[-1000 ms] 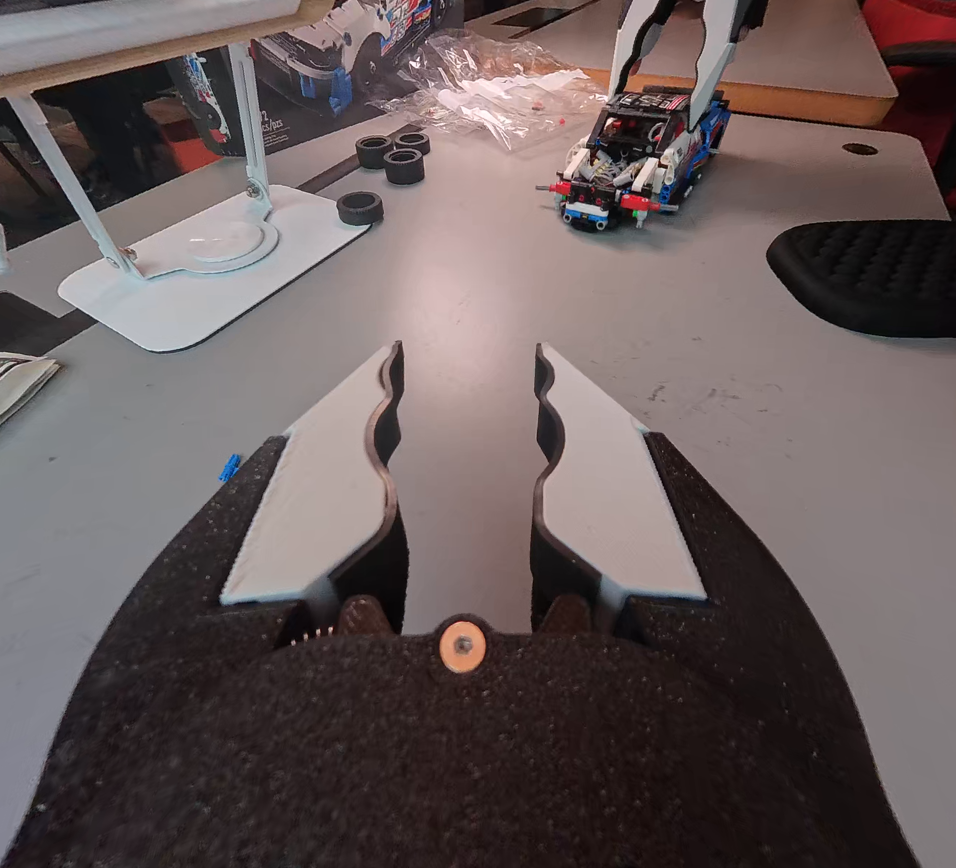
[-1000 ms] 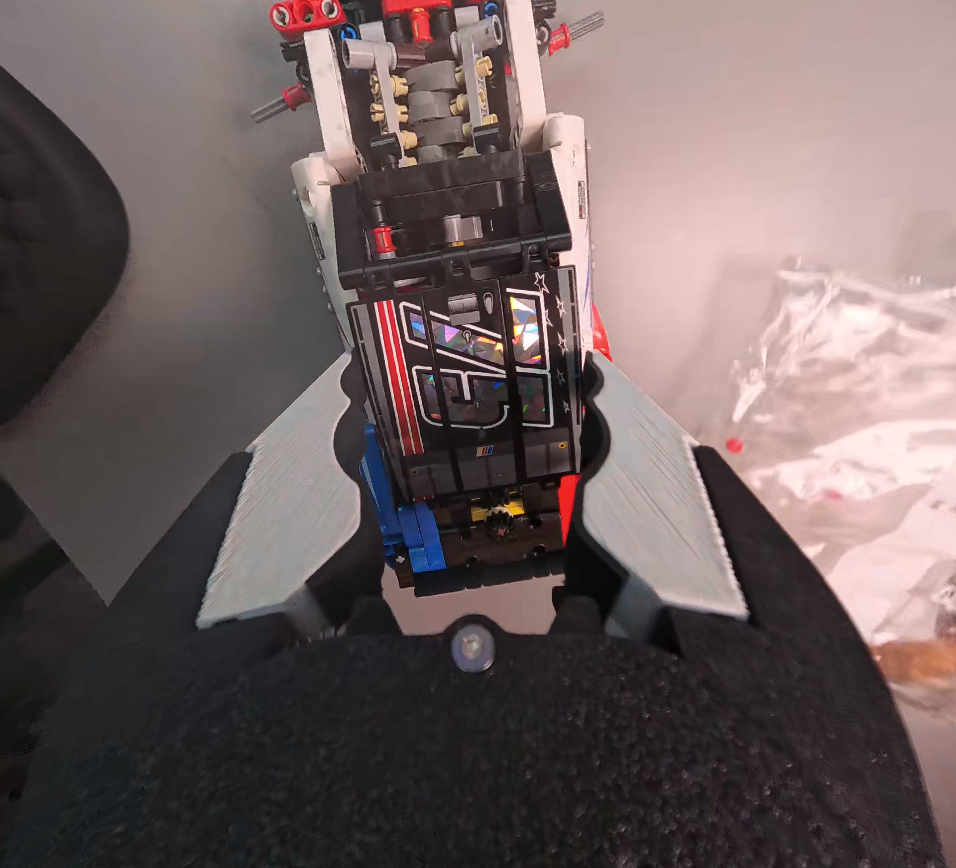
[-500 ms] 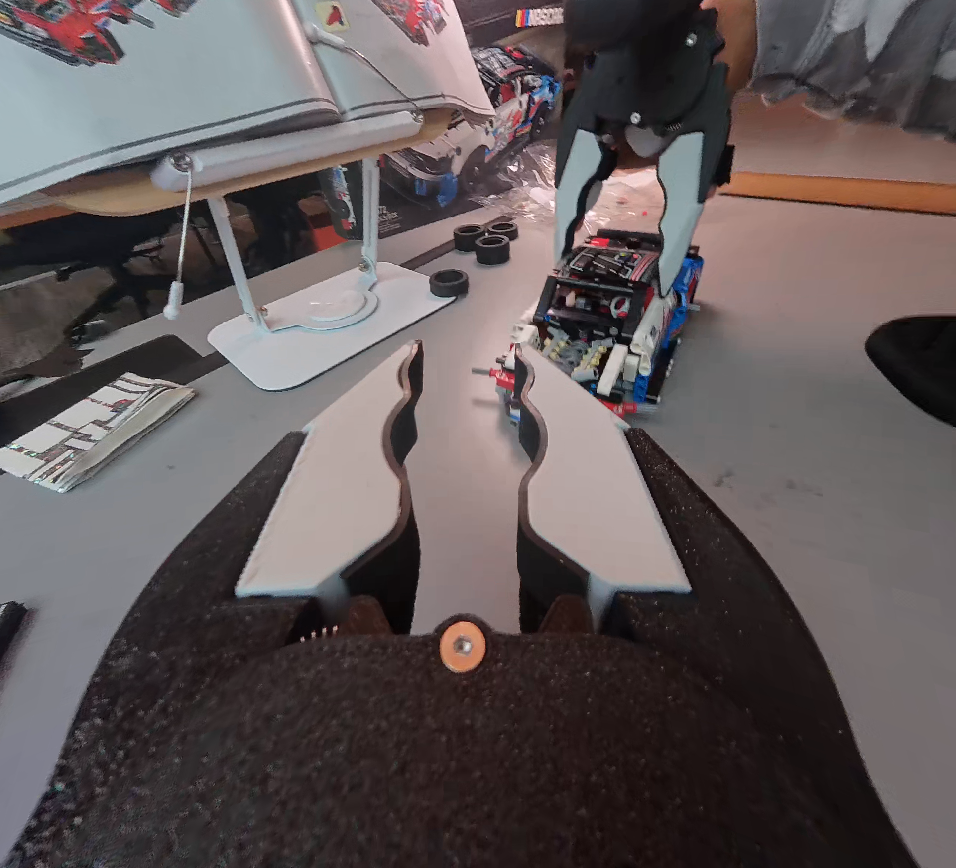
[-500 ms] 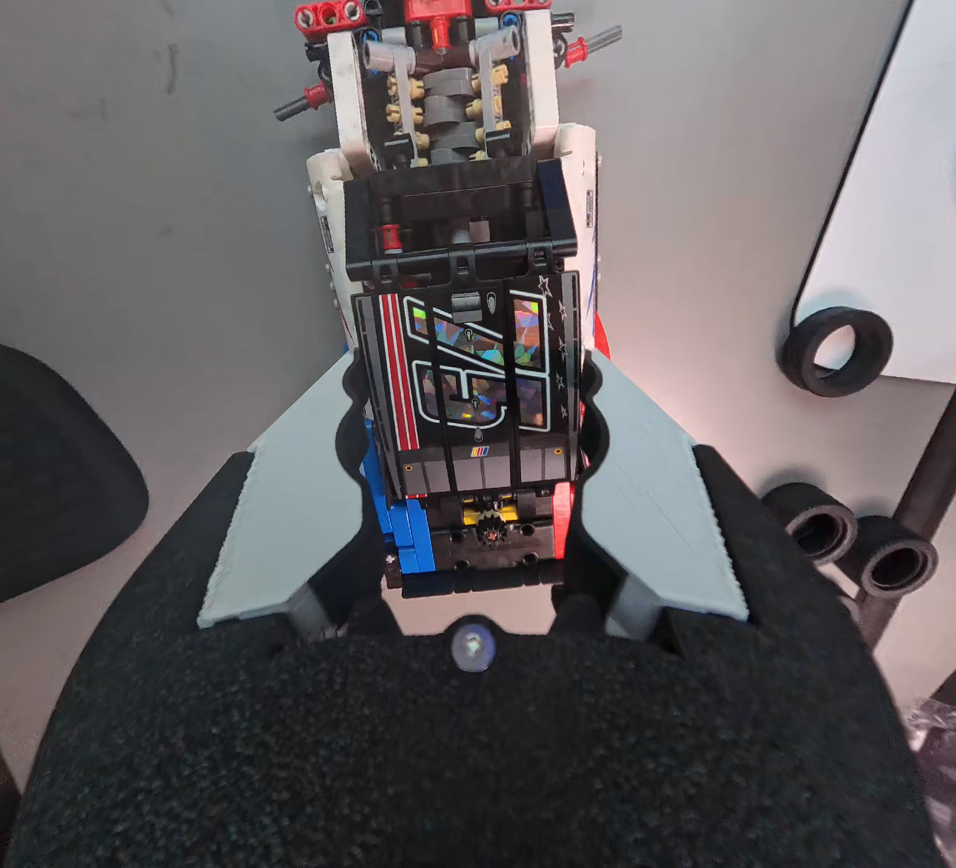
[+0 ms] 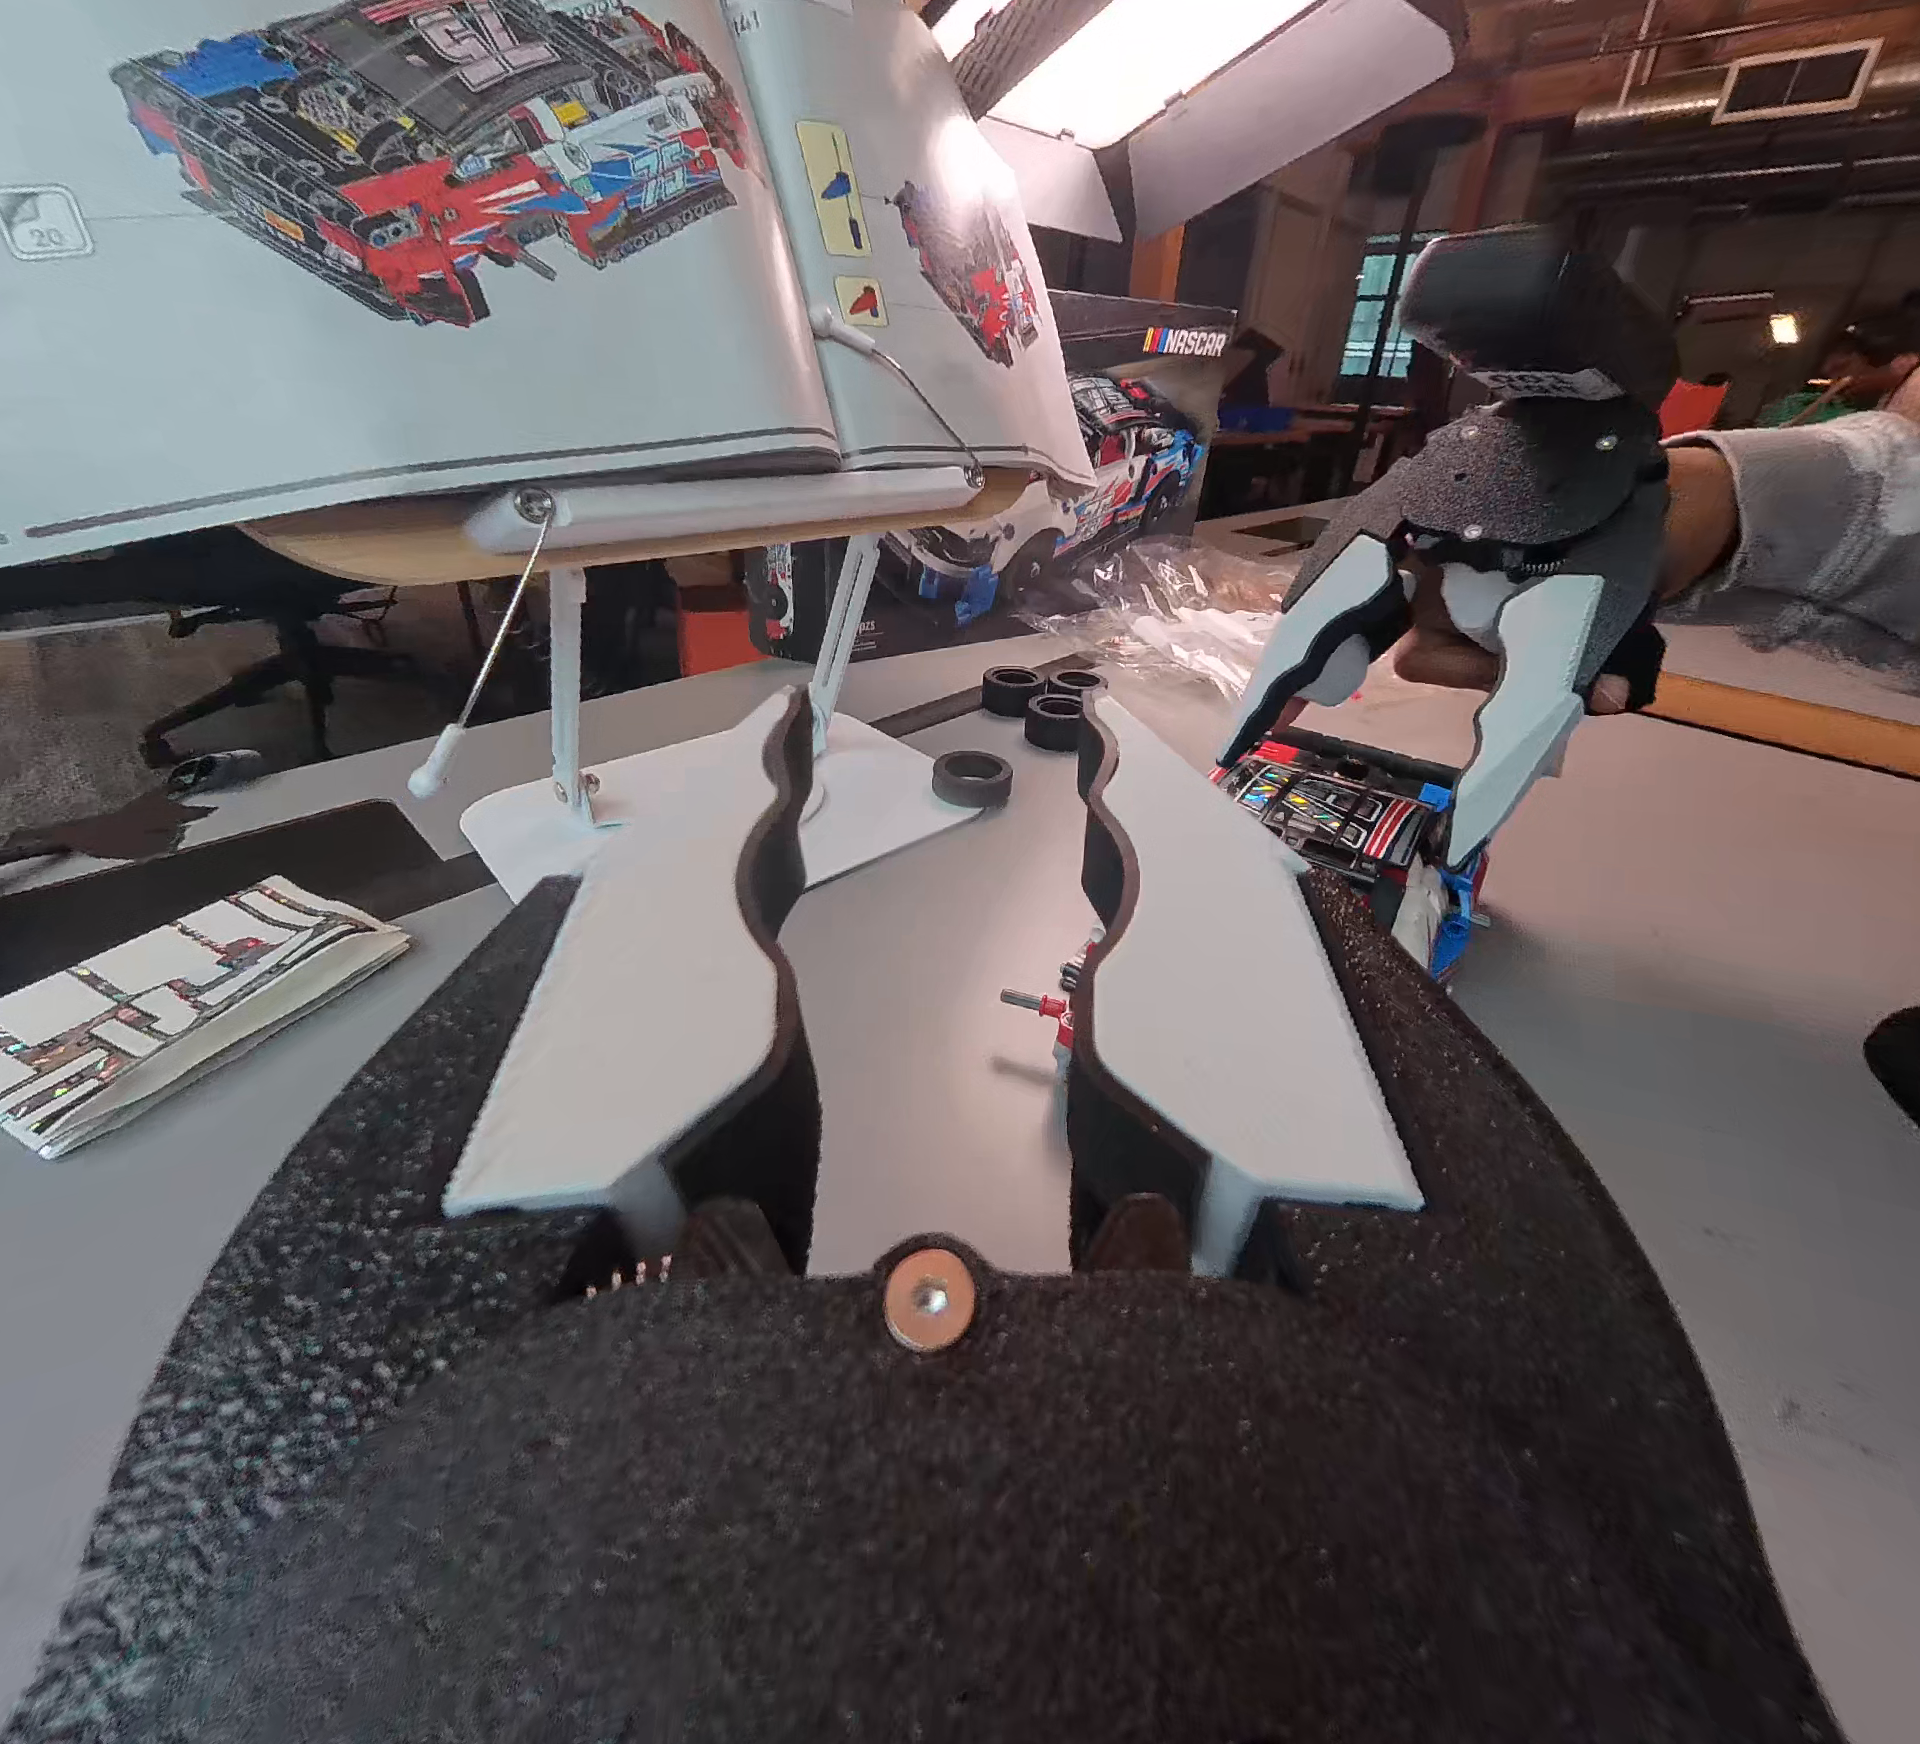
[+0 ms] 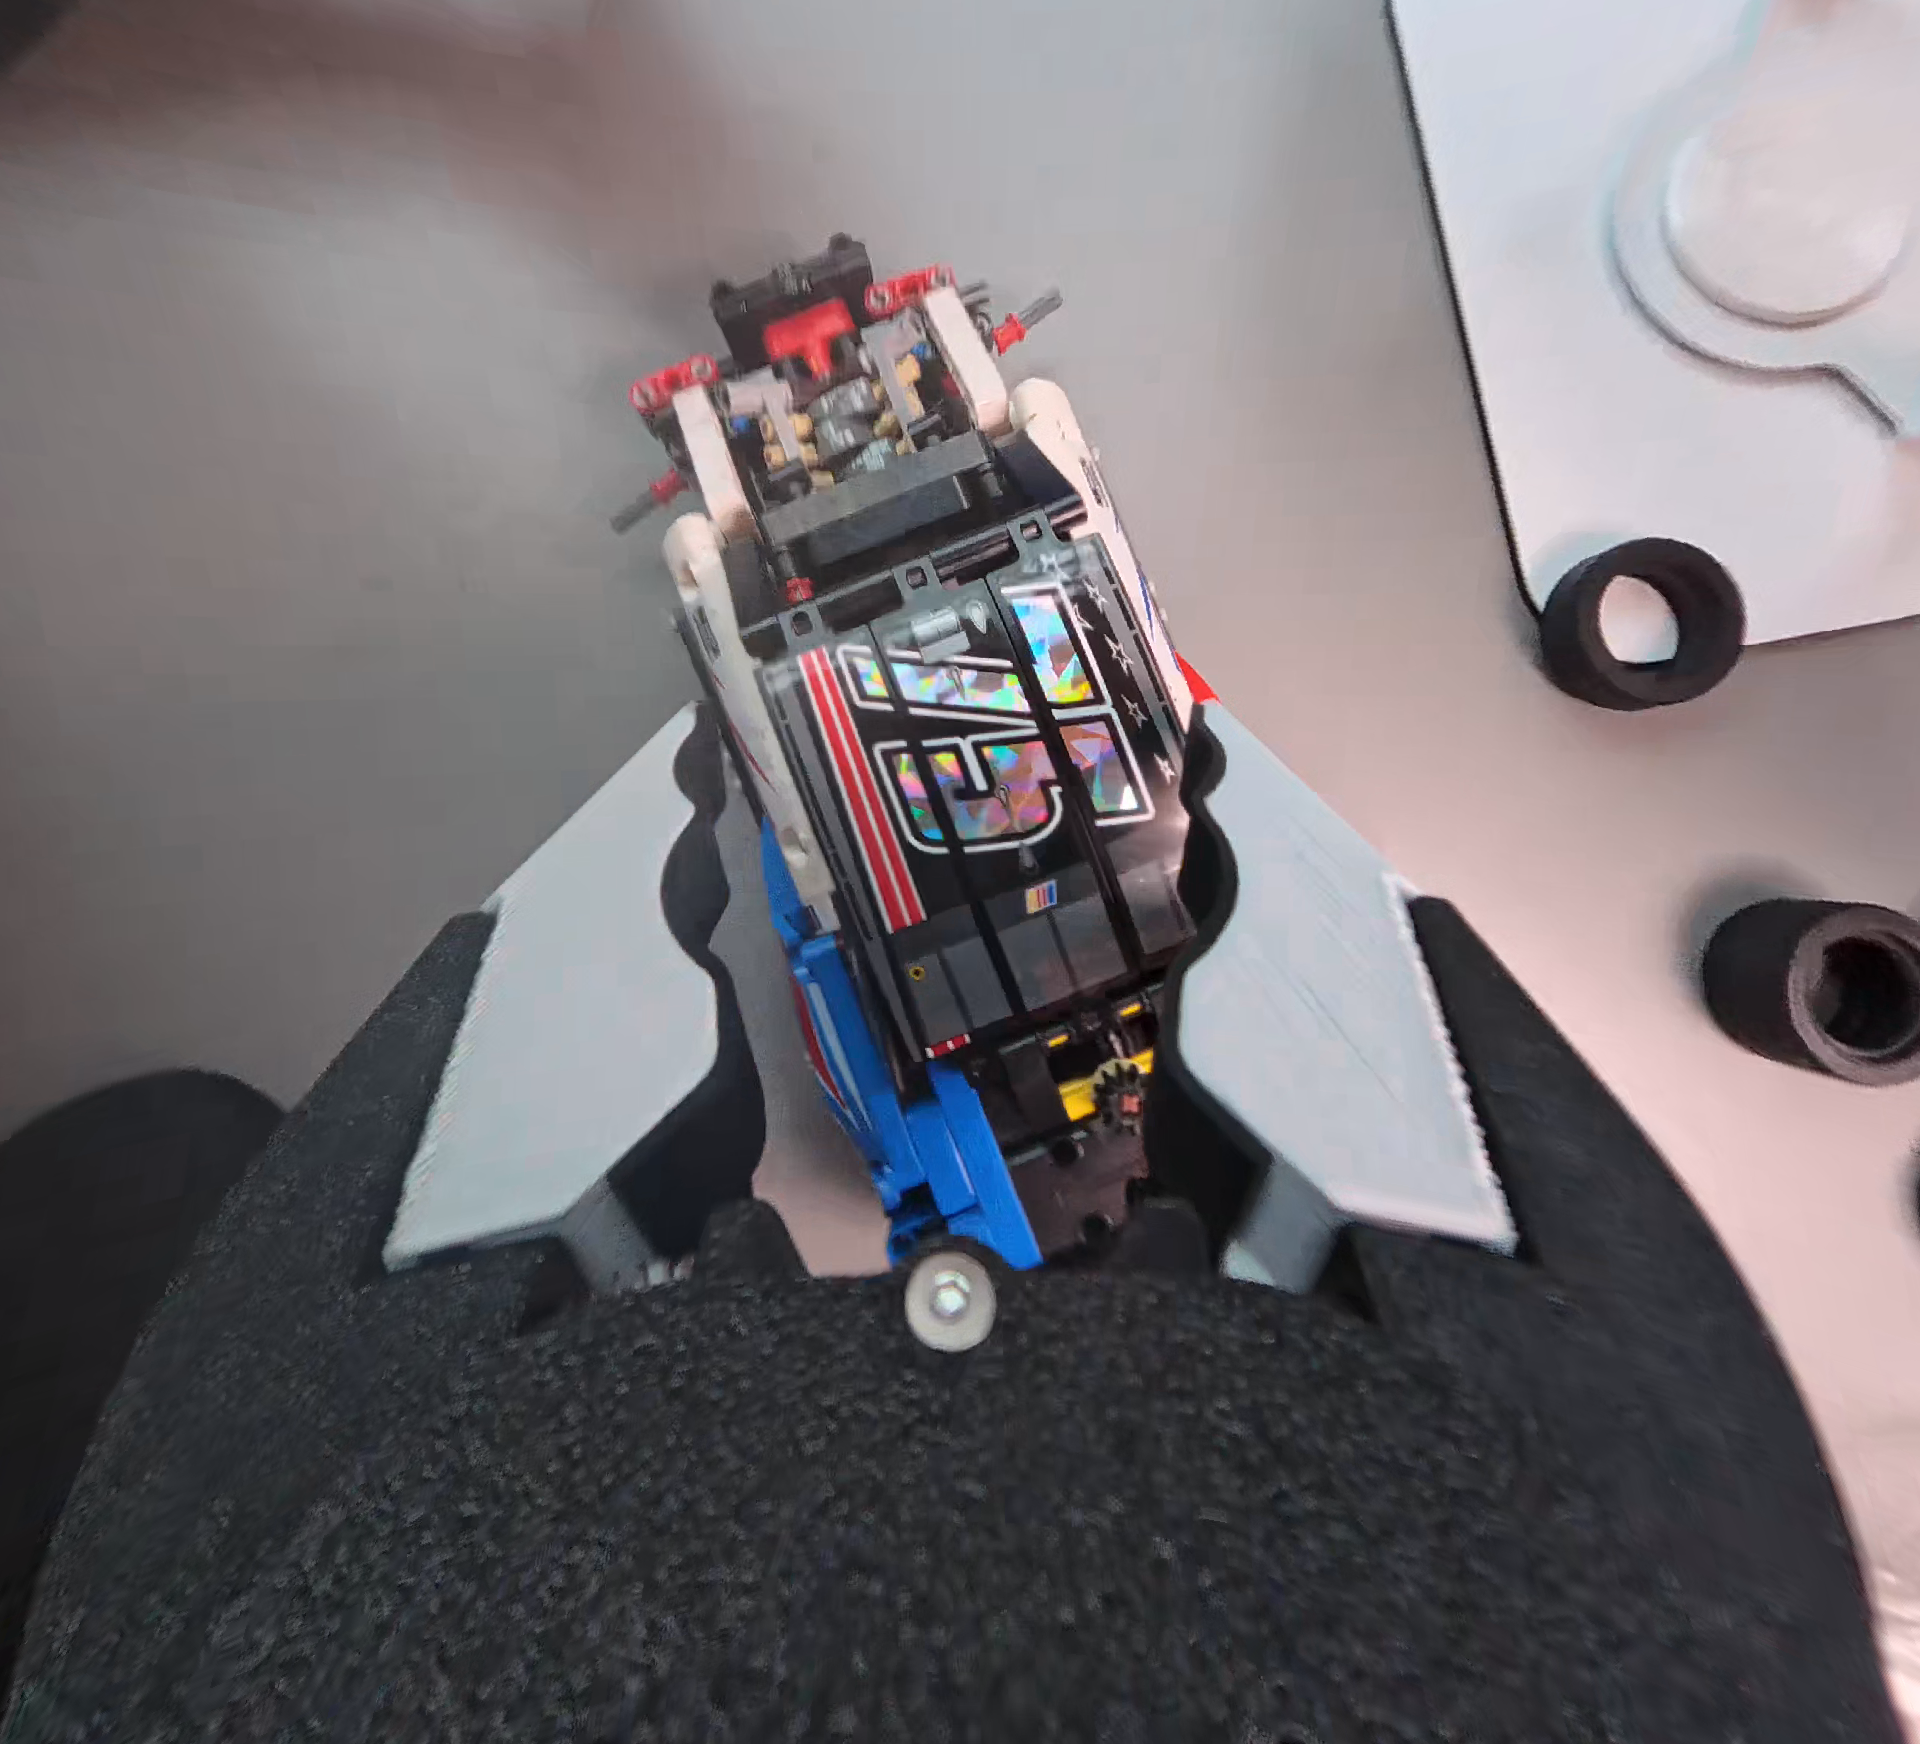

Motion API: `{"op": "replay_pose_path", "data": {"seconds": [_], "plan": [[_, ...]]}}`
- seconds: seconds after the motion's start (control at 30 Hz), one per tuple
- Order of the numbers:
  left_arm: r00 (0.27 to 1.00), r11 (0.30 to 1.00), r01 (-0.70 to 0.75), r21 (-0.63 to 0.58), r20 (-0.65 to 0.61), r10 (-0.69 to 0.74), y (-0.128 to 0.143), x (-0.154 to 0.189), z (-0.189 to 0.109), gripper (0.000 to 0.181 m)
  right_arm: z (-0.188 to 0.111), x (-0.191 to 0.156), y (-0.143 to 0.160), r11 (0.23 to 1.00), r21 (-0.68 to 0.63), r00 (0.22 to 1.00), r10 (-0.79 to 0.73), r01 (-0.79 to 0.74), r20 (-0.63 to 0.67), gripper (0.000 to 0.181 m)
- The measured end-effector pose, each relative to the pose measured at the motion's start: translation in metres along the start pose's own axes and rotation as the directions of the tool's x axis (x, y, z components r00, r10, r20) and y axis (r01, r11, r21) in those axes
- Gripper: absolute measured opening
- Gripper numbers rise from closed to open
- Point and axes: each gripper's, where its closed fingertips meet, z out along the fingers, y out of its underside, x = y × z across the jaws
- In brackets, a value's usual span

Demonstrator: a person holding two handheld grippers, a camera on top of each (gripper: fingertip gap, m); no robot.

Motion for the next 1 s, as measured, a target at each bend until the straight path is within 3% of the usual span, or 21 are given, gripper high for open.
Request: {"op": "replay_pose_path", "data": {"seconds": [0.13,0.23,0.33,0.57,0.77,0.9,1.0], "plan": [[1.000,1.000,-0.021,-0.010,0.013,0.021,0.000,0.007,-0.007,0.050,-0.017,-0.017,-0.039,0.958,0.282,0.984,0.088,-0.042,-0.155,0.083],[0.998,0.999,-0.053,0.004,0.017,0.053,-0.009,0.017,-0.010,0.050,-0.028,-0.048,-0.066,0.865,0.500,0.962,0.171,-0.042,-0.215,0.078],[1.000,1.000,-0.015,0.006,-0.015,0.015,-0.021,0.021,-0.013,0.053,-0.034,-0.062,-0.077,0.784,0.619,0.921,0.276,-0.050,-0.274,0.073],[0.996,0.997,-0.074,-0.034,0.055,0.076,-0.025,-0.015,-0.024,0.057,-0.059,-0.012,-0.101,0.680,0.733,0.783,0.444,0.022,-0.436,0.062],[0.992,1.000,-0.009,0.003,0.123,0.008,-0.024,-0.036,-0.034,0.059,-0.062,0.043,-0.135,0.626,0.775,0.765,0.457,0.087,-0.454,0.055],[0.990,1.000,0.002,-0.021,0.139,0.001,-0.003,-0.035,-0.034,0.056,-0.062,0.049,-0.132,0.577,0.803,0.757,0.456,0.148,-0.467,0.049],[0.990,1.000,0.018,0.000,0.140,-0.017,-0.005,-0.037,-0.023,0.056,-0.080,0.037,-0.130,0.569,0.800,0.735,0.458,0.191,-0.501,0.049]]}}
